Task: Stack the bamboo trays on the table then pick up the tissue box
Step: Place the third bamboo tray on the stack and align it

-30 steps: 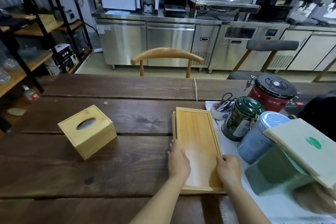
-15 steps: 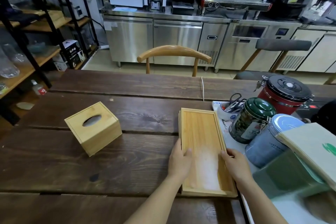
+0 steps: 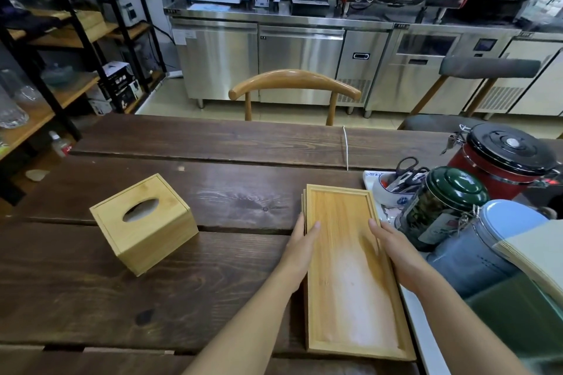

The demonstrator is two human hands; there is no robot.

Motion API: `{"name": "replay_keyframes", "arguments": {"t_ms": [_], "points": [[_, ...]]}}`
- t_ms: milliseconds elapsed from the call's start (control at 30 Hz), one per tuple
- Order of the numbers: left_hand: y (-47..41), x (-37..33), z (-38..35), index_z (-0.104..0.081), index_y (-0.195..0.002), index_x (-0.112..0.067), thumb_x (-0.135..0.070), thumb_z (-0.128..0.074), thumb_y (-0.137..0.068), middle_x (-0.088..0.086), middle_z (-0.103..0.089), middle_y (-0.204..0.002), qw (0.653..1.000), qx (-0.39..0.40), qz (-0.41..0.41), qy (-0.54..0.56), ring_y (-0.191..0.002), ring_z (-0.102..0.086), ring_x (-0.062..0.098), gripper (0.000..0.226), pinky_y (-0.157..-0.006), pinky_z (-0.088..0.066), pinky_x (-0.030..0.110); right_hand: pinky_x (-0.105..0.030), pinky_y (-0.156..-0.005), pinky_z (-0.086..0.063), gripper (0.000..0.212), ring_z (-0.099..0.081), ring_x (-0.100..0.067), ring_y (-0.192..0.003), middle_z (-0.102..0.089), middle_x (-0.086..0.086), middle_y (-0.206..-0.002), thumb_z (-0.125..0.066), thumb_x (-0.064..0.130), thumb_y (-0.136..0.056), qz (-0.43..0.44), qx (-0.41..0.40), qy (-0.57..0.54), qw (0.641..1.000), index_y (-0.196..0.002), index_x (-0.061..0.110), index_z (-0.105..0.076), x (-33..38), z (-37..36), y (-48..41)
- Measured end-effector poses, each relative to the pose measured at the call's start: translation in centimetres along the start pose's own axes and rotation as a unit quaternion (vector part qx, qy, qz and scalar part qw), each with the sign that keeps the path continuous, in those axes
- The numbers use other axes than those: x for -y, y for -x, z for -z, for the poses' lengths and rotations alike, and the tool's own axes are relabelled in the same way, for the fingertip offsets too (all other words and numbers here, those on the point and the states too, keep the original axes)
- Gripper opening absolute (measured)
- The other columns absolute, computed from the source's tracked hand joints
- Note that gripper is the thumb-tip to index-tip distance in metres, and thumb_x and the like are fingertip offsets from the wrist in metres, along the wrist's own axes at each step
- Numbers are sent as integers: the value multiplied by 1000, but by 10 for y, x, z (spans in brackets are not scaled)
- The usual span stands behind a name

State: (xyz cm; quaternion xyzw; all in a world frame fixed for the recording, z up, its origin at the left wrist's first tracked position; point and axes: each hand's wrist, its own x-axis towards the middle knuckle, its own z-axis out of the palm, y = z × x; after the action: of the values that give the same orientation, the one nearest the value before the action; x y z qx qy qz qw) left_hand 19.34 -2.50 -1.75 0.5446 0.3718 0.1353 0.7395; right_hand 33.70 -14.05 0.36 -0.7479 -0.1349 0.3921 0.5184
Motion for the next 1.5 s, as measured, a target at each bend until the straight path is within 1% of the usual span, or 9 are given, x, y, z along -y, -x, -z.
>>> {"name": "replay_keyframes", "arguments": {"t_ms": [133,233,433,500,600,800,933,1200,1500], "points": [[-7,7,-1,-20,-147,-41,-46,-47,-93,-8,-41,-146,1000,-3,-10,16,-130,-43,14,61,-109,-36,40,-17,-70,-43,33,-53,7,-76,-54,22,-89,-44,42,-92,2,16,-6,1000,-123,31,-44,2,-2,-9],[-6,11,-1,-22,-146,-42,-42,-49,-93,-6,-43,-146,999,4,-23,33,-130,-44,14,60,-111,-35,45,-31,-88,-40,46,-54,-10,-98,-54,5,-118,-41,44,-92,4,11,12,1000,-133,22,-43,-1,-3,-15],[-5,10,-1,-14,-148,-41,-46,-51,-91,-2,-37,-151,999,17,-16,28,-135,-39,19,69,-113,-32,49,-25,-77,-38,46,-48,4,-83,-55,16,-100,-39,44,-93,3,16,5,1000,-133,23,-42,-1,-3,-16],[-5,10,-1,-15,-149,-40,-43,-51,-92,-3,-38,-151,999,14,-18,37,-135,-39,18,67,-113,-32,48,-26,-84,-36,48,-49,0,-88,-52,19,-99,-39,45,-93,13,13,5,1000,-135,23,-41,-1,-3,-15],[-7,6,0,-16,-149,-38,-43,-49,-93,-2,-37,-152,999,7,-13,46,-135,-39,18,65,-114,-31,48,-36,-102,-35,50,-48,-13,-114,-53,10,-122,-38,50,-91,12,34,-4,999,-134,26,-43,1,1,-15],[-16,0,-3,-15,-149,-38,-47,-48,-92,-4,-33,-154,998,-2,-4,57,-139,-34,19,66,-116,-26,48,-44,-110,-32,50,-47,-17,-124,-52,4,-134,-38,53,-90,9,61,-32,998,-132,27,-47,12,1,-23],[-15,1,-3,-17,-149,-37,-44,-48,-94,-2,-38,-151,997,4,-10,70,-136,-39,20,64,-114,-30,49,-36,-99,-40,40,-55,-8,-108,-57,8,-125,-39,55,-89,12,53,-40,998,-119,34,-54,11,0,-21],[19,16,1,-17,-149,-39,-45,-46,-93,-7,-38,-151,996,20,-8,83,-136,-37,15,63,-115,-26,48,-41,-100,-43,47,-57,-18,-114,-62,2,-125,-45,59,-83,5,50,-81,995,-121,34,-57,-27,8,20],[49,28,-7,-14,-149,-37,-36,-45,-96,-4,-36,-152,994,14,-8,113,-137,-36,17,61,-116,-25,49,-18,-76,-50,39,-61,4,-102,-66,28,-110,-45,60,-79,5,85,-101,991,-115,48,-55,-54,9,57]]}}
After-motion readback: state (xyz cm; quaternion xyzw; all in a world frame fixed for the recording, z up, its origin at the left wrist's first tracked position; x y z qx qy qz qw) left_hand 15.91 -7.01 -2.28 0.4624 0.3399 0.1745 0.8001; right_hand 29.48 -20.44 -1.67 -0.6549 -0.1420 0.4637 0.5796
